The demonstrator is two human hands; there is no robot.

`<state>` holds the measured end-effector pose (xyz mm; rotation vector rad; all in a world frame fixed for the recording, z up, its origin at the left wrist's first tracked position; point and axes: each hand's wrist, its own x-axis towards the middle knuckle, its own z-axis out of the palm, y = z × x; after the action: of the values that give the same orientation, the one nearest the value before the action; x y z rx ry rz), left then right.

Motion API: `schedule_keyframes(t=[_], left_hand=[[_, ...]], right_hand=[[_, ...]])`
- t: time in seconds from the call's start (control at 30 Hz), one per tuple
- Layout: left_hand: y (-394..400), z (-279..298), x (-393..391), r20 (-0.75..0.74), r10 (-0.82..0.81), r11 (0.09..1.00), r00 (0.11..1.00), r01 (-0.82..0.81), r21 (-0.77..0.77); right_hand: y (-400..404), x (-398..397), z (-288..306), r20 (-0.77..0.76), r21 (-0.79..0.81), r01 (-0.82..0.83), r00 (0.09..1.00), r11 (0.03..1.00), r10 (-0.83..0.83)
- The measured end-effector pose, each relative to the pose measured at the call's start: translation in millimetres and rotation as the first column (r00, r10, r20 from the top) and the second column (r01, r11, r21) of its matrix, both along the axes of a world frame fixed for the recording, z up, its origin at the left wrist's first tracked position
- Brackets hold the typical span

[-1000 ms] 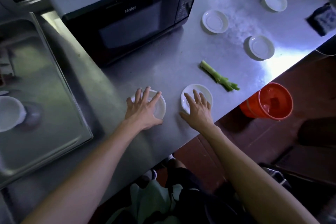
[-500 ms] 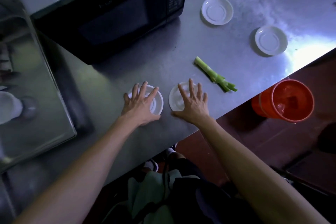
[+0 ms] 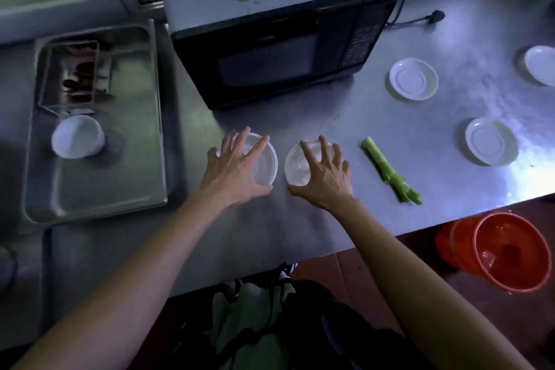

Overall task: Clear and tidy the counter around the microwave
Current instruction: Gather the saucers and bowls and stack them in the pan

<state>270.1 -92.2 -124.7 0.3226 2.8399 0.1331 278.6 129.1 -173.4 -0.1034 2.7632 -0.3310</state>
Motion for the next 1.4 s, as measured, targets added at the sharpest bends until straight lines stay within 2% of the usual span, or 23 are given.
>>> schedule_keyframes(t=[0.23, 0.4, 0.53, 0.7, 0.87, 1.2, 1.4], left_hand=[[-95, 13, 9, -0.033, 0.200, 0.980, 0.979, -0.201, -0.003], [-179, 16, 23, -0.029, 0.359, 0.932, 0.933, -0.356, 0.069], [-240, 13, 28, -0.006, 0.418, 0.906, 0.908, -0.416, 0.079], [-289, -1, 25, 0.063, 0.420, 0.900, 0.906, -0.424, 0.098], [-309, -28, 23, 0.138, 0.376, 0.914, 0.916, -0.391, 0.106], [-295, -65, -5, 0.245, 0.281, 0.949, 0.928, -0.307, 0.074], [-286, -79, -16, 0.215, 0.297, 0.948, 0.930, -0.315, 0.051]], right_hand=[[-76, -18, 27, -0.095, -0.028, -0.123, 0.988, 0.992, 0.119], [-150, -26, 44, -0.126, -0.026, -0.230, 0.966, 0.973, 0.226], [-208, -33, 56, -0.141, -0.043, -0.269, 0.955, 0.962, 0.260], [-268, -33, 62, -0.164, -0.019, -0.314, 0.938, 0.949, 0.306], [-304, -35, 57, -0.125, 0.015, -0.312, 0.942, 0.950, 0.312], [-302, -38, 43, -0.094, -0.005, -0.220, 0.971, 0.975, 0.219], [-296, -46, 34, -0.101, -0.039, -0.190, 0.977, 0.981, 0.186]])
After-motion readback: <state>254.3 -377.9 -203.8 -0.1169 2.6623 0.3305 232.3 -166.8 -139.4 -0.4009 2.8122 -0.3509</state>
